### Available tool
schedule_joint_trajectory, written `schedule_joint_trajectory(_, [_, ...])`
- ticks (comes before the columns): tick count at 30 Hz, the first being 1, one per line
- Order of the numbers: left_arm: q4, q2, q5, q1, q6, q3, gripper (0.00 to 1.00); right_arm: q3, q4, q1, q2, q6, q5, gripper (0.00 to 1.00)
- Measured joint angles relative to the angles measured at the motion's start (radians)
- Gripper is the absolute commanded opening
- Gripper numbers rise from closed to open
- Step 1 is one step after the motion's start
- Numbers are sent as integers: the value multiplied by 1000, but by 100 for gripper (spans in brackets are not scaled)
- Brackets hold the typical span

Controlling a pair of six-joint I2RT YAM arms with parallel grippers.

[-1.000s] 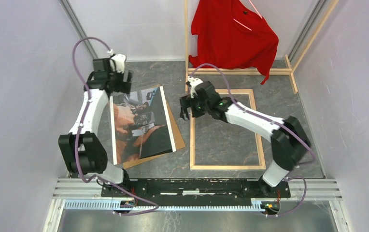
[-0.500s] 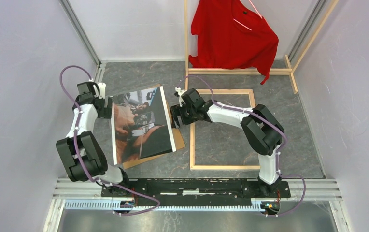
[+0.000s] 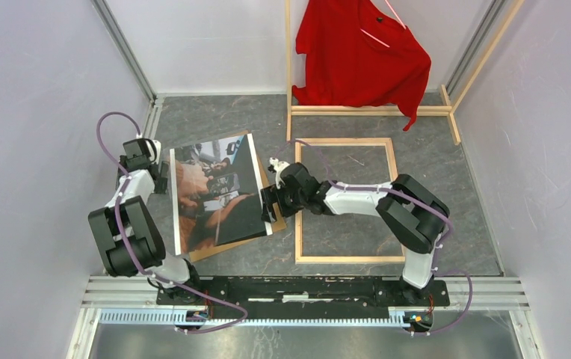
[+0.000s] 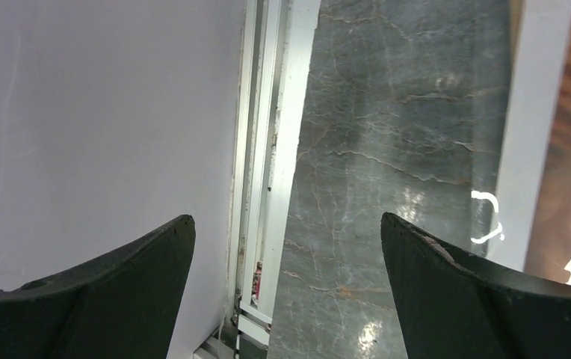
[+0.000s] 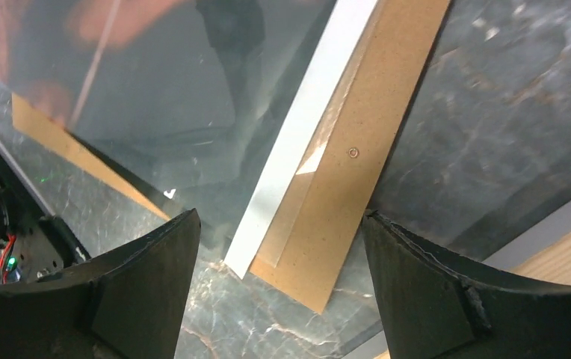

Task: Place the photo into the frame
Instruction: Adjust the photo frame item at the center of the board.

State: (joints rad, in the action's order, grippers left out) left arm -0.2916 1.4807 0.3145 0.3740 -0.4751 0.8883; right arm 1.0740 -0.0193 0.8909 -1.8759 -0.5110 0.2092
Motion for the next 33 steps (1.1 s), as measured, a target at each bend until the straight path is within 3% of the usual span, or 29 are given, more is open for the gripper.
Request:
schedule_joint_trajectory(7, [72,108,68,1,-2,-5,100,-74,-77,116,39,-87,4,86])
schedule_joint_trajectory(14, [82,179,80,1,-2,19,100,-7,-18,186,1,-112,70,88])
schedule_joint_trajectory(17, [79,187,71,1,-1,37,100,23,23,149,-3,-100,77,89])
schedule_joint_trajectory(25, [18,187,-56,0,6,62,100,75,57,-109,-32,-90,65,86])
schedule_joint_trajectory(33, [-27,184,-90,0,37,143,95,465,50,-169,-323,-71,60,85])
